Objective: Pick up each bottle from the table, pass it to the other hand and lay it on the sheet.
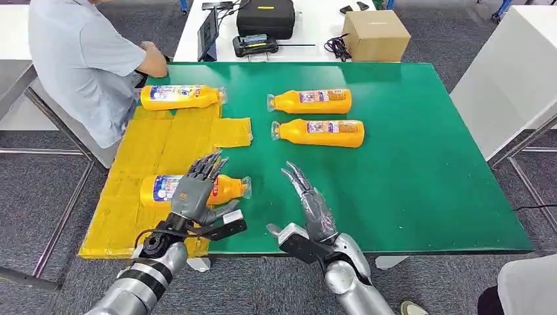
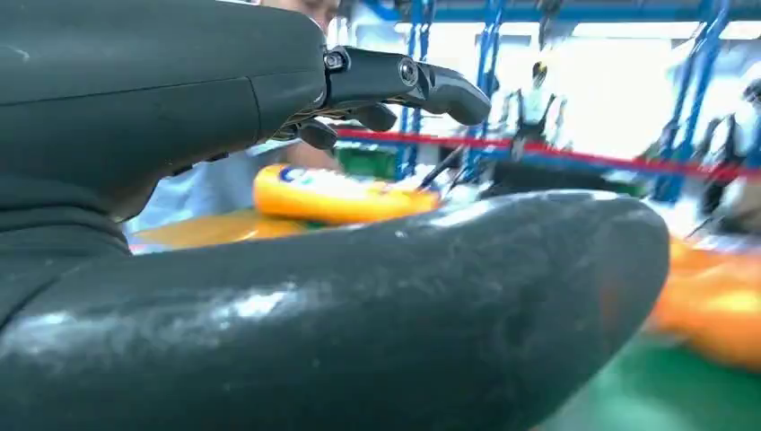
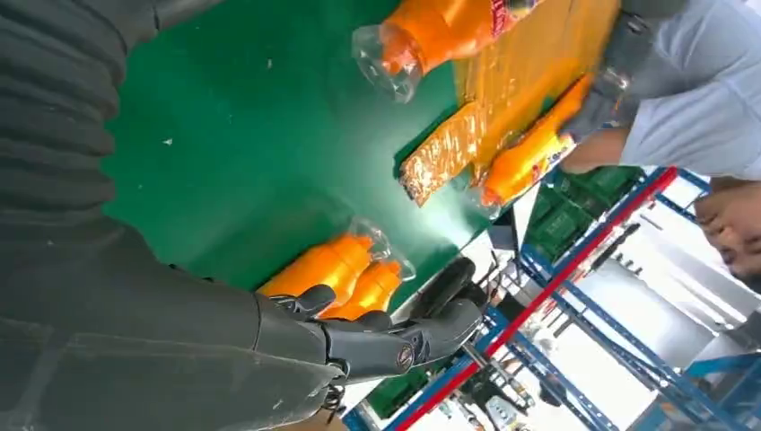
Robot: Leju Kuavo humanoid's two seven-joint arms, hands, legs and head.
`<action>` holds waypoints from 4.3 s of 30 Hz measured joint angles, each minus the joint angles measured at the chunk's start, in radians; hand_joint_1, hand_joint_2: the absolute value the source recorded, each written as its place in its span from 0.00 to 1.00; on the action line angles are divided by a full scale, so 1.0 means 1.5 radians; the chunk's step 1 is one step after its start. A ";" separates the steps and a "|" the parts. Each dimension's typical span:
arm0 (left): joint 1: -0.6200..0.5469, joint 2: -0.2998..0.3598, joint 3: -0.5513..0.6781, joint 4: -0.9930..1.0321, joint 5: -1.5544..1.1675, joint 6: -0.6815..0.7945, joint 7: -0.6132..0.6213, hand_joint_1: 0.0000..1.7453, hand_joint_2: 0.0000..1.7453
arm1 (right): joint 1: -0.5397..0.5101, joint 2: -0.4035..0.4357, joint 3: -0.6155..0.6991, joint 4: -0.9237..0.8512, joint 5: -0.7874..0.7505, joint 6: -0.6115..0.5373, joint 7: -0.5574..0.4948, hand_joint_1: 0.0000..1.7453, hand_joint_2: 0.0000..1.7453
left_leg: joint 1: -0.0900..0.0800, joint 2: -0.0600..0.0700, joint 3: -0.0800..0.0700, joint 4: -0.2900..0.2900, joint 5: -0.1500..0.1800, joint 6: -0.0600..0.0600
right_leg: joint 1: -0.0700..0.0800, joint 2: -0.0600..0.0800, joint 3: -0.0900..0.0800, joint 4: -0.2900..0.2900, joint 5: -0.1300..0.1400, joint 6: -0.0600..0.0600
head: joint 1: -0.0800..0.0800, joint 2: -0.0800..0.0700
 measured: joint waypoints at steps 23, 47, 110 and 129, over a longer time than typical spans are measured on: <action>0.186 -0.117 -0.007 -0.322 0.468 -0.001 -0.212 0.00 1.00 | 0.089 0.022 -0.076 -0.121 -0.235 0.044 -0.005 0.00 0.00 | 0.000 0.001 -0.002 0.000 -0.001 0.000 | 0.000 0.000 -0.002 0.000 0.000 0.000 | 0.000 0.000; 0.224 -0.087 -0.139 -0.347 0.761 -0.137 -0.109 0.00 1.00 | 0.101 -0.106 -0.114 -0.056 0.482 -0.298 0.265 0.00 1.00 | 0.000 0.000 -0.002 0.000 -0.001 0.000 | 0.000 0.000 -0.001 0.000 0.000 0.000 | 0.000 0.000; 0.242 -0.065 -0.172 -0.354 0.668 -0.220 0.004 0.00 1.00 | -0.120 -0.129 0.055 0.185 0.425 -0.037 0.407 0.00 1.00 | 0.000 0.000 -0.001 0.000 -0.001 0.000 | 0.000 0.000 -0.001 0.000 0.000 0.000 | 0.000 0.000; 0.254 -0.048 -0.174 -0.355 0.653 -0.276 0.056 0.00 1.00 | -0.186 -0.163 0.051 0.218 0.336 0.109 0.411 0.00 1.00 | 0.000 0.000 0.001 0.000 -0.001 0.001 | 0.000 0.000 0.001 0.000 0.000 0.000 | 0.000 0.000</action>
